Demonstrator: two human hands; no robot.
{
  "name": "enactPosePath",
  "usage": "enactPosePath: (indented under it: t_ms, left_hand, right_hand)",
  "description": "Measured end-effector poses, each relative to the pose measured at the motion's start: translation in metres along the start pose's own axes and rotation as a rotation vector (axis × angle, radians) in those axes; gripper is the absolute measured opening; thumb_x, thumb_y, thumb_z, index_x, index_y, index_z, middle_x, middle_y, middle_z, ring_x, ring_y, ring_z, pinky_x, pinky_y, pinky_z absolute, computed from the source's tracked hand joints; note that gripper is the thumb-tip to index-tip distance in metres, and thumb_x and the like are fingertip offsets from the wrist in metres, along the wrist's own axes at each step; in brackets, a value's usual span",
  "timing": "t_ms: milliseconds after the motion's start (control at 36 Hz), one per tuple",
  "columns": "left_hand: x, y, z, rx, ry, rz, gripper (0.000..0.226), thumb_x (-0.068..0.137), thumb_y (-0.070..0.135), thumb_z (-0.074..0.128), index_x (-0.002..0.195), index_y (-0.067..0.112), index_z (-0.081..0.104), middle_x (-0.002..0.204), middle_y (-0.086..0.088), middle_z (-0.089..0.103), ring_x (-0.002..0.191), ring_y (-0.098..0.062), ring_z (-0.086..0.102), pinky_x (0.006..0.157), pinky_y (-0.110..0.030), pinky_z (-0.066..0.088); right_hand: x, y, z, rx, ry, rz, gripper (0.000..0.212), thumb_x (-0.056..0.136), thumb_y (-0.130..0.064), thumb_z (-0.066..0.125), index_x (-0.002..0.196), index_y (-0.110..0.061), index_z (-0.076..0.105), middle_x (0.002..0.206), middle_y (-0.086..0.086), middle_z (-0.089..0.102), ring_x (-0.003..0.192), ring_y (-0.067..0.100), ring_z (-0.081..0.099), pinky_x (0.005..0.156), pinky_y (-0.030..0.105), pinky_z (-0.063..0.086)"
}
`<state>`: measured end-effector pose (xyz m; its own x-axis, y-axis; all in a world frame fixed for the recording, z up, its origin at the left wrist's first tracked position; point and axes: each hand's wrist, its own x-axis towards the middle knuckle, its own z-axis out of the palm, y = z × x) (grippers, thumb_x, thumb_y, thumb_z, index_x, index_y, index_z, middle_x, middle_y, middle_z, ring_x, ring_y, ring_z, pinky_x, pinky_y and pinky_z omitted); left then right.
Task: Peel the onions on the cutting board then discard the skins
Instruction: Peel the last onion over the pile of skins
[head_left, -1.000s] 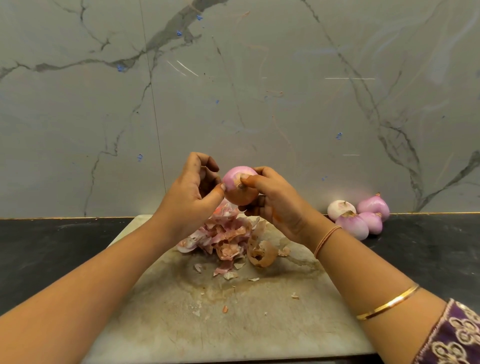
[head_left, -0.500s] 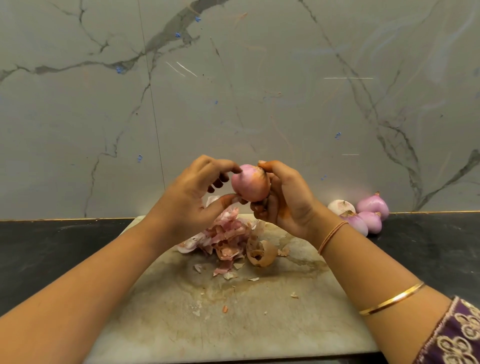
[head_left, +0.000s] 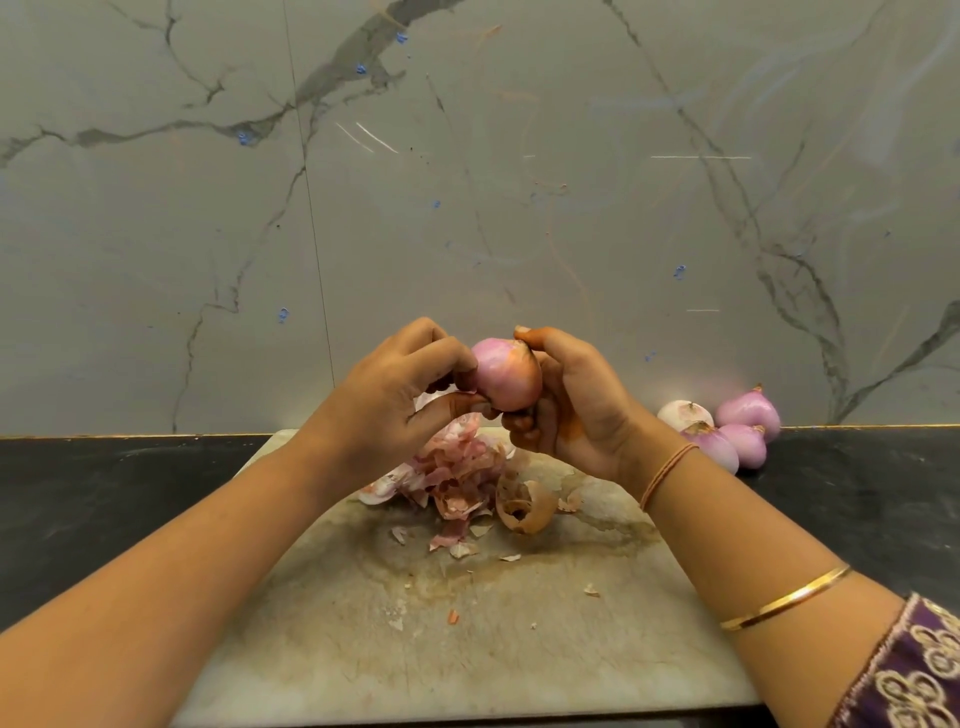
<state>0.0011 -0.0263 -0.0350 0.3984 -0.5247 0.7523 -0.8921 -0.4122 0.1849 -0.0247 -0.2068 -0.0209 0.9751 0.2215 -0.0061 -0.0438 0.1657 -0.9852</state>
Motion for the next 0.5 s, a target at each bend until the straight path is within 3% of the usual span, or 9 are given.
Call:
enactPosePath:
  t_ms: [111,222,306,500]
  left_hand:
    - [-0.0006,-0.0031,0.0,0.029,0.009,-0.015,0.011,0.084,0.027,0.06,0.094,0.03,0.055,0.09,0.017,0.043,0.082,-0.004,0.047,0.069,-0.018,0.043]
    - [-0.0007,-0.0042,0.0001,0.027,0.053,-0.036,0.012,0.084,0.025,0.06,0.095,0.027,0.055,0.091,0.017,0.045,0.083,-0.005,0.05,0.071,-0.021,0.047]
    - [0.0001,-0.0026,-0.0002,0.048,0.056,-0.016,0.01,0.085,0.023,0.059,0.093,0.024,0.055,0.09,0.018,0.045,0.08,-0.006,0.049,0.068,-0.023,0.047]
    - [-0.0004,0.0,-0.0006,0.083,-0.001,-0.008,0.009,0.084,0.025,0.06,0.085,0.022,0.052,0.082,0.017,0.046,0.075,-0.007,0.048,0.062,-0.028,0.045]
  right_hand:
    - [0.0006,0.0008,0.0003,0.029,-0.012,-0.033,0.053,0.097,-0.042,0.04,0.129,-0.002,0.053,0.095,0.016,0.052,0.059,0.014,0.042,0.052,0.022,0.038]
    - [-0.0019,0.0012,0.0022,0.05,-0.106,-0.091,0.047,0.09,-0.037,0.055,0.127,-0.007,0.051,0.09,0.009,0.049,0.061,0.011,0.042,0.053,0.02,0.04]
    - [-0.001,0.003,0.0031,-0.008,-0.041,-0.111,0.039,0.093,-0.027,0.053,0.127,-0.009,0.049,0.091,0.009,0.048,0.06,0.011,0.041,0.052,0.02,0.04]
    - [-0.0003,-0.0015,-0.0002,0.046,0.077,-0.067,0.044,0.094,-0.042,0.044,0.114,-0.005,0.056,0.077,0.011,0.065,0.054,0.012,0.043,0.047,0.02,0.04]
